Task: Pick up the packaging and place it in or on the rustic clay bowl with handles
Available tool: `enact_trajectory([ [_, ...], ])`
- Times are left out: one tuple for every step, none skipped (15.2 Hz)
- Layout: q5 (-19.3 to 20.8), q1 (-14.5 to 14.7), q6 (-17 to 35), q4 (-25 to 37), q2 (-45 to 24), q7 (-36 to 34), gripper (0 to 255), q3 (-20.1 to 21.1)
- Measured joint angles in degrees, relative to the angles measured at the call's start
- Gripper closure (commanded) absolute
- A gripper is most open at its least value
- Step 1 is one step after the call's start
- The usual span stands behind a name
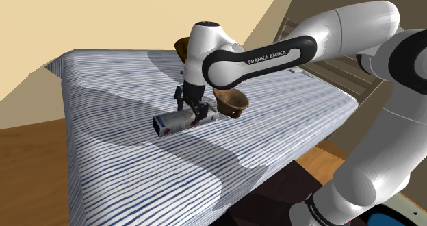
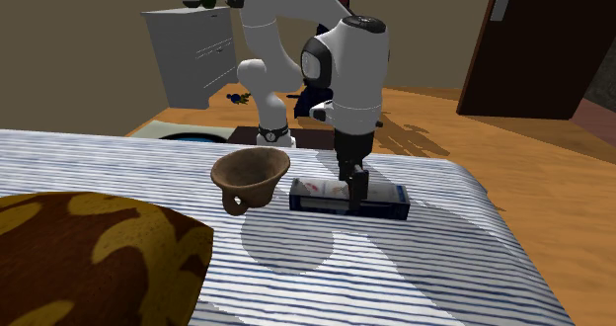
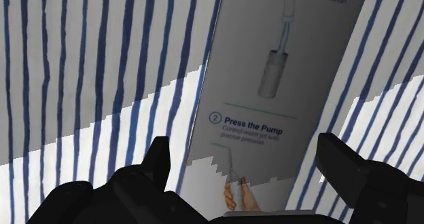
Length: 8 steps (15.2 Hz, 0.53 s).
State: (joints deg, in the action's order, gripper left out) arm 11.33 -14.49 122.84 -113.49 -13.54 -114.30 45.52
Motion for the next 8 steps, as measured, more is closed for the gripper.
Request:
enact_trajectory([
  [0.3,0.1,0.5,-0.3,-0.3,-0.2,0,-0.1],
  [0.4,0.1,0.8,-0.6,-0.4,-0.3,0,-0.2],
  [0.4,0.1,1.0,-0.7,-0.4,-0.3,0,-0.2],
  [0.5,0.1,1.0,-0.7,-0.4,-0.3,0,-0.2],
  [0.5,0.1,1.1,-0.8,-0.4,-0.3,0,-0.2],
  [0.5,0.1,1.1,-0.8,-0.4,-0.3,0,-0.2],
  [0.5,0.1,1.1,-0.8,-0.4,-0.3,0,-0.2],
  [0.5,0.1,1.1,-0.8,-0.4,-0.3,255,-0.2],
])
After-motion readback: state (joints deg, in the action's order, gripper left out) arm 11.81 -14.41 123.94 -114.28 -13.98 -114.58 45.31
